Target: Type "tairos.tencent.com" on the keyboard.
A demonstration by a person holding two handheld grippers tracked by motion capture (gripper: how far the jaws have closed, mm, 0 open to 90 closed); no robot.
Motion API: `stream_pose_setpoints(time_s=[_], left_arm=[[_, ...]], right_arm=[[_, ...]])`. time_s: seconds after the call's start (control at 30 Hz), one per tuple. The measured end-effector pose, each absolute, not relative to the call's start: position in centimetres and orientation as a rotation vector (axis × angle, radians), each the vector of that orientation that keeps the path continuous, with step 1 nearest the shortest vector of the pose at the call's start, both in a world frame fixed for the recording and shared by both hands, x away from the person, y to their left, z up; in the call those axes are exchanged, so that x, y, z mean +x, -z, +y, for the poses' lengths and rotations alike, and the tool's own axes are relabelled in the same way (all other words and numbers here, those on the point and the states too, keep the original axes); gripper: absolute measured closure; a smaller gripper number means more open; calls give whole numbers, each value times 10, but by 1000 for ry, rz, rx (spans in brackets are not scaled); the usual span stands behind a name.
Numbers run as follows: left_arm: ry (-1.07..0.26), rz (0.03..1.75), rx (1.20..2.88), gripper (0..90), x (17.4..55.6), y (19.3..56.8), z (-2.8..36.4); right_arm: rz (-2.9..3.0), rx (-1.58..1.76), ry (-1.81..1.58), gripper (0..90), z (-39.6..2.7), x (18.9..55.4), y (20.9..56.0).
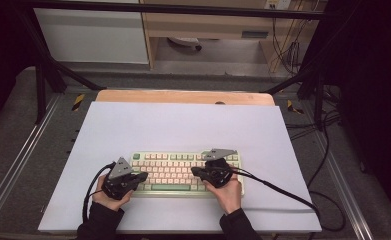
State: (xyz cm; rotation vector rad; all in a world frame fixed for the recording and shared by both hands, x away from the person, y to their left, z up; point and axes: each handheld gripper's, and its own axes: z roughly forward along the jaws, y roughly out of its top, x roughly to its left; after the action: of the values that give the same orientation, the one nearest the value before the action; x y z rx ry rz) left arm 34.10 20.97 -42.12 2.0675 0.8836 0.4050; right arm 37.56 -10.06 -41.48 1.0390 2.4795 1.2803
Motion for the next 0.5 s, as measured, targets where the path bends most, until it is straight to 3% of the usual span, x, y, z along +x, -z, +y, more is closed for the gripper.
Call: stream_pose_setpoints(time_s=[0.5], left_arm=[[-407, 886, 2065, 898, 342, 421, 212]], right_arm=[[2478, 1074, -1235, 900, -86, 392, 425]])
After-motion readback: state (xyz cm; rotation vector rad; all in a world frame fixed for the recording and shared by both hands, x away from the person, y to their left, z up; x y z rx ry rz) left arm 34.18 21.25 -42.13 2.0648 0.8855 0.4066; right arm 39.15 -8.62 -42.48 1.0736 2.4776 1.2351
